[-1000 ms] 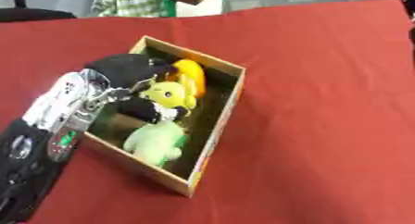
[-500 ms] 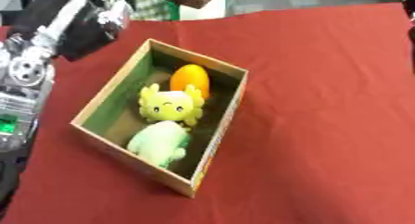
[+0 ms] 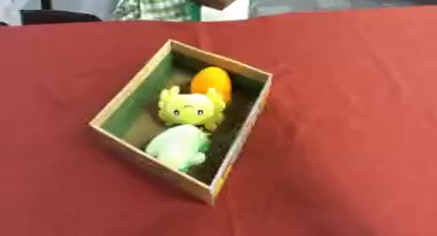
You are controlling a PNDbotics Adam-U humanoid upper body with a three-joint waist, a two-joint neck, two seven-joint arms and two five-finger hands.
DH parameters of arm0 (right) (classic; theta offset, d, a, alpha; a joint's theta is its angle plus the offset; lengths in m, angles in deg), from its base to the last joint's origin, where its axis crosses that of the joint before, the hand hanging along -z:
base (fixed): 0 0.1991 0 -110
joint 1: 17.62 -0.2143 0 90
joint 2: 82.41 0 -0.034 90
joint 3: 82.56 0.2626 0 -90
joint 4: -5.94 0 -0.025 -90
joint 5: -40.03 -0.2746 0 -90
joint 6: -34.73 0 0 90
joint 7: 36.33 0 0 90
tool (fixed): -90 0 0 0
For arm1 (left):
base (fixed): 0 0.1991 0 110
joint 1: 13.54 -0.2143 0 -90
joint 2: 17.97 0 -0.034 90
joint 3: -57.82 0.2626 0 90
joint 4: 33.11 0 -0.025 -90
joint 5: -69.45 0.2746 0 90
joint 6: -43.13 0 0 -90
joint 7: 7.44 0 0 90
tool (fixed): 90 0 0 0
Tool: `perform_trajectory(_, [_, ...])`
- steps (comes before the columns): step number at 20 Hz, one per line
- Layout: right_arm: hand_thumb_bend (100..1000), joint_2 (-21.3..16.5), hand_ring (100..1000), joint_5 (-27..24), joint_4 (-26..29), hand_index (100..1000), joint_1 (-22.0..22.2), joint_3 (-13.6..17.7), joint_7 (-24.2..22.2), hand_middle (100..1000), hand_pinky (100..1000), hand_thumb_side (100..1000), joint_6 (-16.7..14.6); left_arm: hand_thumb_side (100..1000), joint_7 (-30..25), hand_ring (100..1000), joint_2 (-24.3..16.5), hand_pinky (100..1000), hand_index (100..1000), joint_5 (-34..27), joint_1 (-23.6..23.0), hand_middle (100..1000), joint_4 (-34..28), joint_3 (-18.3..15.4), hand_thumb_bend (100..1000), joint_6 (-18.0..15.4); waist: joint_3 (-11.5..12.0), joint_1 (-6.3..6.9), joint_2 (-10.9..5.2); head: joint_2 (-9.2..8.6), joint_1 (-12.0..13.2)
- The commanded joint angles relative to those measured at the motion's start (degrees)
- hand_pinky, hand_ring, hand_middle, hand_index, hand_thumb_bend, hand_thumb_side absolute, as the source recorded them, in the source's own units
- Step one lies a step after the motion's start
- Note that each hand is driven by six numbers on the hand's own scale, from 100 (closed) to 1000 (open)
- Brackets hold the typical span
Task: Pick up objects on the table and place them in the box.
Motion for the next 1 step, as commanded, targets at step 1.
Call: perform_trajectory(1, [100,-0.9,827,-0.6,0.9,931,-0.6,0.7,0.5,758,904,870,-0.2,860,7.6,707,-2.8,583,828,-3.1,-2.9,703,-1.1,-2.4,100,-6.0,0.2,-0.33,-1.26,0.25,0.0])
